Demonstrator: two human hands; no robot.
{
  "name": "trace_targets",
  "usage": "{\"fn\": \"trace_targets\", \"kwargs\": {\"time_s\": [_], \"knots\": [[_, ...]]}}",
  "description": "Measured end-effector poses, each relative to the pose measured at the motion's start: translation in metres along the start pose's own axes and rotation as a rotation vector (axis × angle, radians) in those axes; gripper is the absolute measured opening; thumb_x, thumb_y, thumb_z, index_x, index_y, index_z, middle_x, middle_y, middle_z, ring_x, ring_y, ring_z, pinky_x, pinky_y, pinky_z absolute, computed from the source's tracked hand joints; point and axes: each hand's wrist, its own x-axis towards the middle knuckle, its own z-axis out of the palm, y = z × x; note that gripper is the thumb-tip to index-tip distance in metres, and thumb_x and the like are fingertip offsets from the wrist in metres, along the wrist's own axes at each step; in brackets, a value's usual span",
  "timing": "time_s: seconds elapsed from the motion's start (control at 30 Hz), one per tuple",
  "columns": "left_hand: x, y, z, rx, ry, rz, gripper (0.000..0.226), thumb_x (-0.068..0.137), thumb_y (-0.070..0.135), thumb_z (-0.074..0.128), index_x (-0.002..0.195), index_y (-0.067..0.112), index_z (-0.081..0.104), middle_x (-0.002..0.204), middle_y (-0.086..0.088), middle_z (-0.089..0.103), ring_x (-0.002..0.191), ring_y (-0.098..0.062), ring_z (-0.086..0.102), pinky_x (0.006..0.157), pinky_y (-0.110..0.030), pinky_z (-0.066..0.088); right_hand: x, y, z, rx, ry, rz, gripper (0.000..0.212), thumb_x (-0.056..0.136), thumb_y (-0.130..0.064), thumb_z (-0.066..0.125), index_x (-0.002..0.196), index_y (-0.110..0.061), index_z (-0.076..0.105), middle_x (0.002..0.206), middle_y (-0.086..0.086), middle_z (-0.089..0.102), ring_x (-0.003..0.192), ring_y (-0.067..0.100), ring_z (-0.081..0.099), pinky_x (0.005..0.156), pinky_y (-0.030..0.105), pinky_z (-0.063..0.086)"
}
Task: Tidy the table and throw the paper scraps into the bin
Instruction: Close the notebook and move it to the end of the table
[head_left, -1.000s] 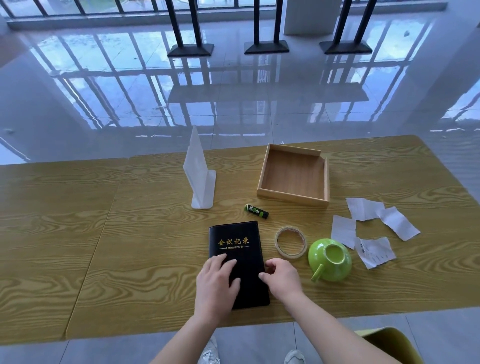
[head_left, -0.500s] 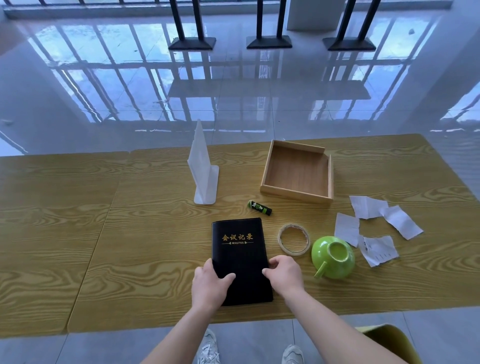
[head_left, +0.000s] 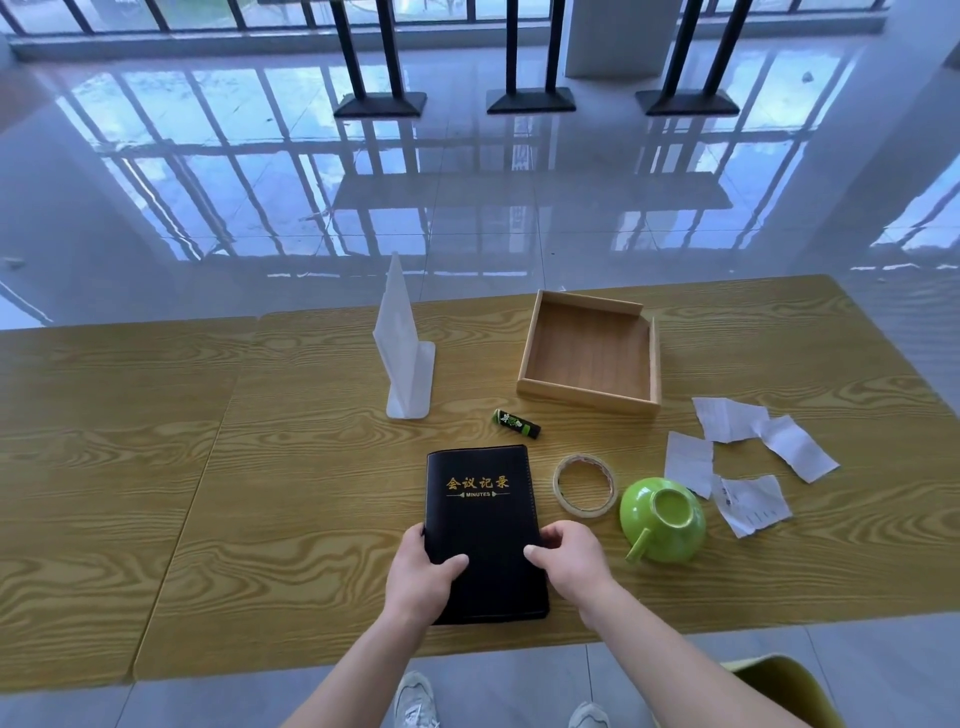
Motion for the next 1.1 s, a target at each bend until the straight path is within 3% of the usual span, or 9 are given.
{"fn": "trace_targets", "kwargs": {"time_s": [0.2,0.33,0.43,0.57,0.8,1.1], "knots": [[-0.009,0.021,0.005,0.044,0.007,0.139,0.047,0.079,0.017,0.078,0.113,0.035,0.05,0.101,0.015,0.069,0.094,-0.004,0.067,0.085,-0.029,0.055,-0.008,-0.009,-0.018,0.009,0.097,-0.076,0.013,0.083,-0.023,0.072,0.092,-0.024,0.063,0.088,-0.012,0.066,0.083,0.007,0.062,0.072,0.024,0.049],[-0.017,0.047,0.012,0.187,0.014,0.26,0.033,0.077,0.029,0.079,0.102,0.041,0.059,0.089,0.02,0.072,0.081,0.006,0.065,0.073,-0.018,0.051,-0.011,-0.015,-0.041,0.0,0.124,-0.103,0.014,0.084,-0.021,0.071,0.097,-0.016,0.07,0.091,-0.003,0.072,0.088,0.016,0.067,0.086,0.037,0.056],[-0.024,0.063,0.019,0.29,0.027,0.346,0.031,0.076,0.035,0.079,0.095,0.046,0.057,0.084,0.025,0.07,0.078,0.009,0.063,0.065,-0.013,0.043,-0.013,-0.016,-0.061,-0.001,0.163,-0.133,0.007,0.083,-0.022,0.073,0.088,-0.018,0.069,0.084,-0.007,0.07,0.085,0.016,0.067,0.084,0.036,0.055],[-0.033,0.078,0.034,0.357,0.048,0.427,0.032,0.076,0.038,0.08,0.1,0.043,0.06,0.084,0.024,0.07,0.08,0.004,0.063,0.066,-0.015,0.044,-0.018,-0.016,-0.087,-0.016,0.203,-0.176,0.012,0.083,-0.025,0.072,0.079,-0.028,0.061,0.079,-0.014,0.066,0.082,0.014,0.065,0.079,0.032,0.054],[-0.038,0.112,0.066,0.438,0.095,0.536,0.035,0.076,0.042,0.078,0.107,0.034,0.063,0.09,0.017,0.07,0.084,-0.005,0.062,0.07,-0.023,0.044,-0.019,-0.01,-0.131,0.028,0.231,-0.191,0.006,0.083,-0.026,0.072,0.086,-0.021,0.072,0.084,-0.006,0.072,0.083,0.014,0.068,0.081,0.038,0.058],[-0.021,0.158,0.098,0.469,-0.028,0.669,0.035,0.077,0.042,0.078,0.104,0.027,0.063,0.091,0.012,0.069,0.085,-0.011,0.061,0.069,-0.025,0.042,-0.024,-0.014,-0.17,0.09,0.396,-0.127,0.007,0.084,-0.022,0.07,0.079,-0.018,0.073,0.079,-0.004,0.074,0.078,0.014,0.07,0.075,0.041,0.06]]}}
